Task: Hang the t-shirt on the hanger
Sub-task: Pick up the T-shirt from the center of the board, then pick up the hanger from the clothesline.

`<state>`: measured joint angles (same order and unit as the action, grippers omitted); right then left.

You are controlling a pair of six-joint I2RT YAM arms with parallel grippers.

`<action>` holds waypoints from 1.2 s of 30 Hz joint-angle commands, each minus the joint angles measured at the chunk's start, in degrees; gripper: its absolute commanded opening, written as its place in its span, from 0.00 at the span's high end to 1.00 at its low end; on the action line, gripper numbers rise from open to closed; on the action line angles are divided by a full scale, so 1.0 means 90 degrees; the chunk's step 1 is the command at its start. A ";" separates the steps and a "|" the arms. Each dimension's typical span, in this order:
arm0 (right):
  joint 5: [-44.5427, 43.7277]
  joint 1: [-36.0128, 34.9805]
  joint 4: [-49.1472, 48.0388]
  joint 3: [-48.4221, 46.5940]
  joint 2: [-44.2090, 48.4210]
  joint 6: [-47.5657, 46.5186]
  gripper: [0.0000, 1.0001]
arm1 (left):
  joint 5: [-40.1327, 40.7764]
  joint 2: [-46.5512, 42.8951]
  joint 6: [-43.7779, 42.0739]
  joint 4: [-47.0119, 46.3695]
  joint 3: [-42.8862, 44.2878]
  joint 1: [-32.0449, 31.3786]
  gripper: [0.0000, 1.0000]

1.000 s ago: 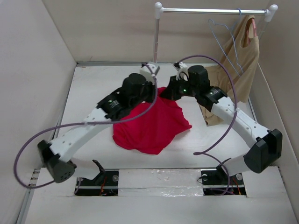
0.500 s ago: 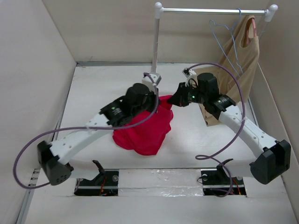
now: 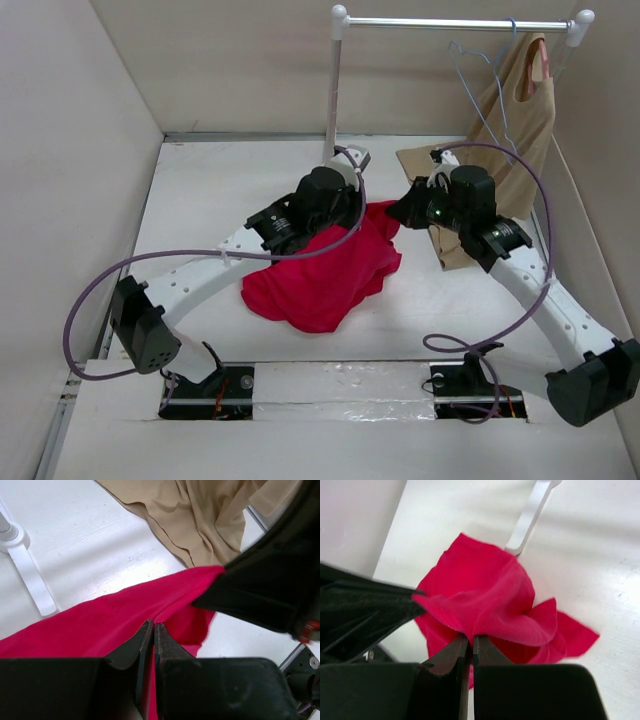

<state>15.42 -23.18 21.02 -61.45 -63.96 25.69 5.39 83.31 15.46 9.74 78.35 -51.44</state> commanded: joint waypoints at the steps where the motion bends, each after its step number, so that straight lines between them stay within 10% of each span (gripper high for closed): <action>1: -0.0493 0.0358 -0.0489 -0.0009 -0.0615 0.0056 1.00 | 0.0261 0.0215 -0.0165 0.0081 0.0064 0.0100 1.00; 10: -0.0745 0.0700 -0.1085 -0.0271 -0.1565 0.0046 1.00 | -0.0286 0.0743 0.0020 -0.0232 0.0181 0.0042 1.00; 19: -0.0786 0.0554 0.0154 0.0371 -0.0521 0.0104 0.41 | -0.0823 0.1095 0.0235 -0.0330 0.0435 0.0042 1.00; 24: -0.0942 0.0622 0.1149 0.0149 0.0640 0.0046 0.31 | -0.0921 0.1183 0.0176 -0.0340 0.0601 0.0042 1.00; 26: -0.0893 0.0690 0.1297 -0.0385 0.0779 -0.0032 0.46 | -0.0989 0.1232 0.0147 -0.0330 0.0660 0.0042 1.00; 29: -0.0678 0.0915 0.1269 -0.0916 0.0595 -0.0247 1.00 | -0.1106 0.1251 0.0137 -0.0349 0.0641 0.0042 1.00; 36: -0.0951 0.2105 0.0917 -0.4127 -0.0831 -0.1028 1.00 | -0.1311 0.1222 0.0059 -0.0349 0.0680 0.0042 1.00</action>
<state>8.56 -8.29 31.94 -92.53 -68.20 20.67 -4.69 95.09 16.62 7.99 81.54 -51.16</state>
